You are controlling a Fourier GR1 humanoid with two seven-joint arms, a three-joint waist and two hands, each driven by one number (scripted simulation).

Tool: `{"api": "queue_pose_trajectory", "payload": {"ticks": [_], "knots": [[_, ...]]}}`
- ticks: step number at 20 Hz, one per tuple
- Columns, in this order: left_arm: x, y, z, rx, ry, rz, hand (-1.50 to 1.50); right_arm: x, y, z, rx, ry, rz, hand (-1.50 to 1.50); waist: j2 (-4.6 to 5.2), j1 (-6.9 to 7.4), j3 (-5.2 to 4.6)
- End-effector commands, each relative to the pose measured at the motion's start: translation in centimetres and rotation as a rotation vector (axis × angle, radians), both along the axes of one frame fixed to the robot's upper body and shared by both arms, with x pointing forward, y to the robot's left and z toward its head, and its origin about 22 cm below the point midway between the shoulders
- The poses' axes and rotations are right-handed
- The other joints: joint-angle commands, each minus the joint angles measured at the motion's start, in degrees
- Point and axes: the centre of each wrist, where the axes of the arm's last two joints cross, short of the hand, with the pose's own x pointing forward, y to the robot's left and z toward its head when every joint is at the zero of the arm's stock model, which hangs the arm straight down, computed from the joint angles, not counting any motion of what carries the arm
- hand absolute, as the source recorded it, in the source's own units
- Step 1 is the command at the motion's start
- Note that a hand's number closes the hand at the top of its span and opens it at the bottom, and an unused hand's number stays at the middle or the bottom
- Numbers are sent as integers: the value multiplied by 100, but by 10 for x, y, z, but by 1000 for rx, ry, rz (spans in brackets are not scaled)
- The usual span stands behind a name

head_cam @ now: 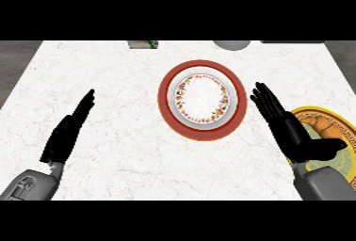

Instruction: Pick the croissant from the plate and place it in the plate

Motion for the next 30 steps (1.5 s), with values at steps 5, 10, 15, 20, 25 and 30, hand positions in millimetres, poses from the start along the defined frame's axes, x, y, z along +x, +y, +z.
{"api": "queue_pose_trajectory", "payload": {"ticks": [5, 10, 15, 20, 25, 30], "knots": [[-11, 31, -11, -136, -66, 91, 0, 38, -82, 37, 56, 110, -35, 150, 78, 121, 44], [-23, 12, -28, -215, -10, 95, 0, 9, -117, 2, -194, -116, -467, -150, 72, -2, 56], [-34, 22, -33, -201, -9, 88, 0, -29, -123, -49, -194, -249, -430, -150, 55, 8, 49], [-18, 34, -31, -216, -17, 96, 0, -48, -157, -48, -325, -286, -527, -150, 56, -23, 43], [-33, 25, -34, -213, -13, 94, 0, -63, -192, -19, -504, -224, -579, -150, 49, -1, 42], [-27, 29, -33, -203, -22, 92, 0, -59, -200, 21, -772, -55, -503, -150, 55, 26, 27]]}}
